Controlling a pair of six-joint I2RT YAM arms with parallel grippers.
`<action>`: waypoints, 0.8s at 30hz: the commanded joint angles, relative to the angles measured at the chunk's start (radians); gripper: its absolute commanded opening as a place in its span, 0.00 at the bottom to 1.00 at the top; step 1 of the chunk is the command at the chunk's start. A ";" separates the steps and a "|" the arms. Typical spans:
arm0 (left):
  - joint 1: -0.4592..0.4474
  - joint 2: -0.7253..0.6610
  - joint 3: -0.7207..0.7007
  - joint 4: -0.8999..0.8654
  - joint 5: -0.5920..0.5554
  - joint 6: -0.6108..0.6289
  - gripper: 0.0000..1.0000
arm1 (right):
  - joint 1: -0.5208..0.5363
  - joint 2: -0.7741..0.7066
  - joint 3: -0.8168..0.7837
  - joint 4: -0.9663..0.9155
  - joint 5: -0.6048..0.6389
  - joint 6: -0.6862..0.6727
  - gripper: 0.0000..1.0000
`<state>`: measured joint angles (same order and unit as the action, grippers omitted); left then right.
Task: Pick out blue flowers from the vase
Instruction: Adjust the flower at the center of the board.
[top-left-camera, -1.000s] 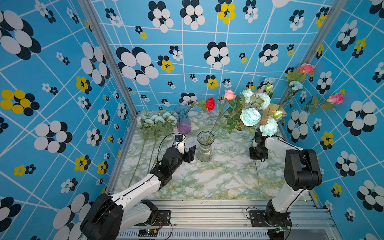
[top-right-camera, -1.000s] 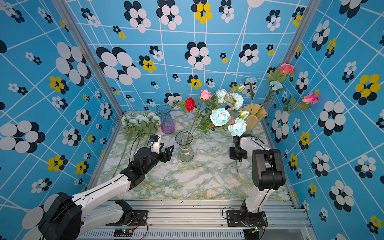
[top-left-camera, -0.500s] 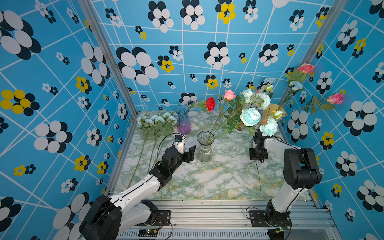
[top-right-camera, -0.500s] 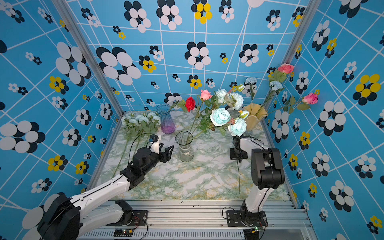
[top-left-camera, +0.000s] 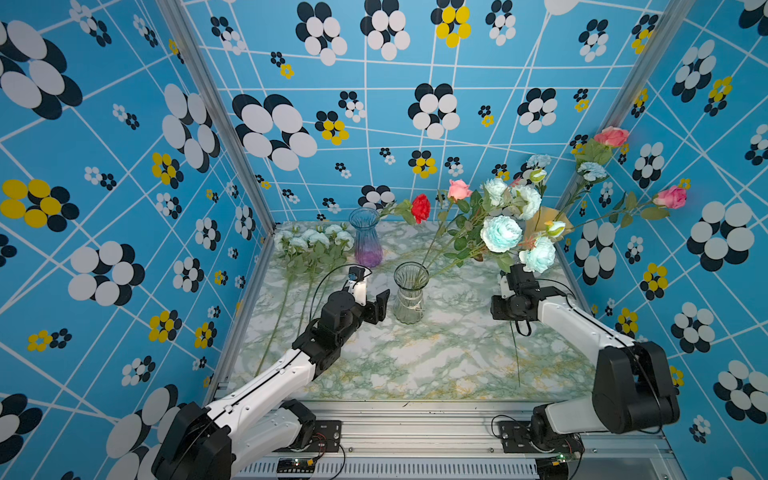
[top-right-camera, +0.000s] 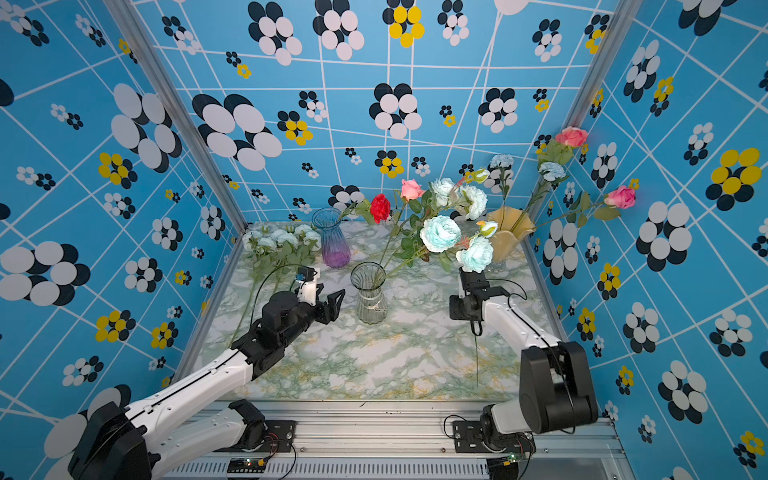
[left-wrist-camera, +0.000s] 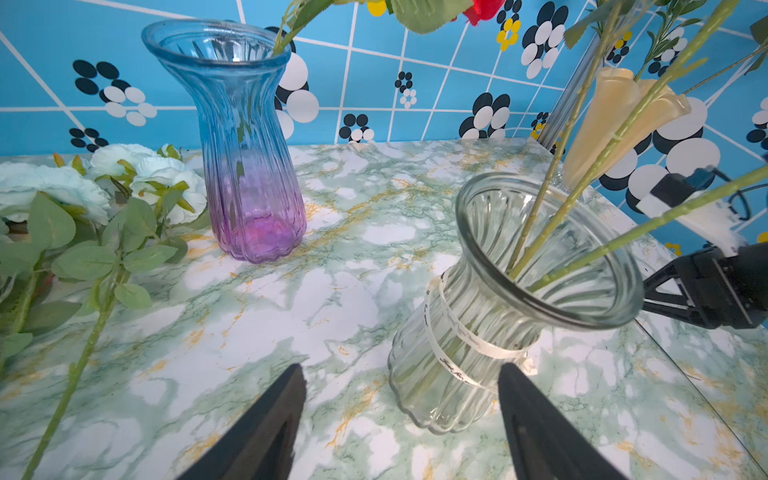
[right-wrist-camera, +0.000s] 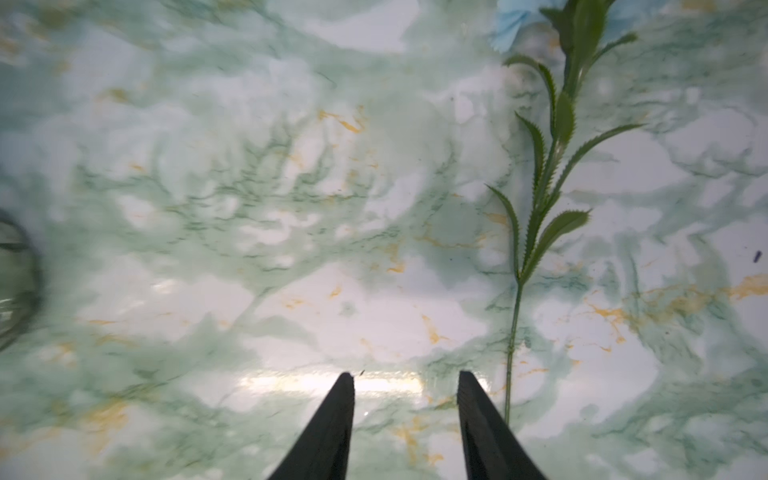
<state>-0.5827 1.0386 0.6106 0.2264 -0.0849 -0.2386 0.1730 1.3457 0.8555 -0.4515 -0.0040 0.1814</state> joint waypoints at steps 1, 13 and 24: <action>0.006 -0.043 0.071 -0.164 0.020 0.014 0.76 | 0.017 -0.131 -0.078 0.108 -0.154 0.050 0.44; -0.169 0.049 0.393 -0.364 0.123 0.072 0.73 | 0.034 -0.316 -0.194 0.261 -0.348 0.145 0.45; -0.293 0.342 0.687 -0.479 0.048 0.304 0.69 | 0.033 -0.381 -0.240 0.287 -0.369 0.172 0.42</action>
<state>-0.8646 1.3464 1.2507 -0.1993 -0.0013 -0.0208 0.2005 0.9833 0.6254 -0.1905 -0.3481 0.3347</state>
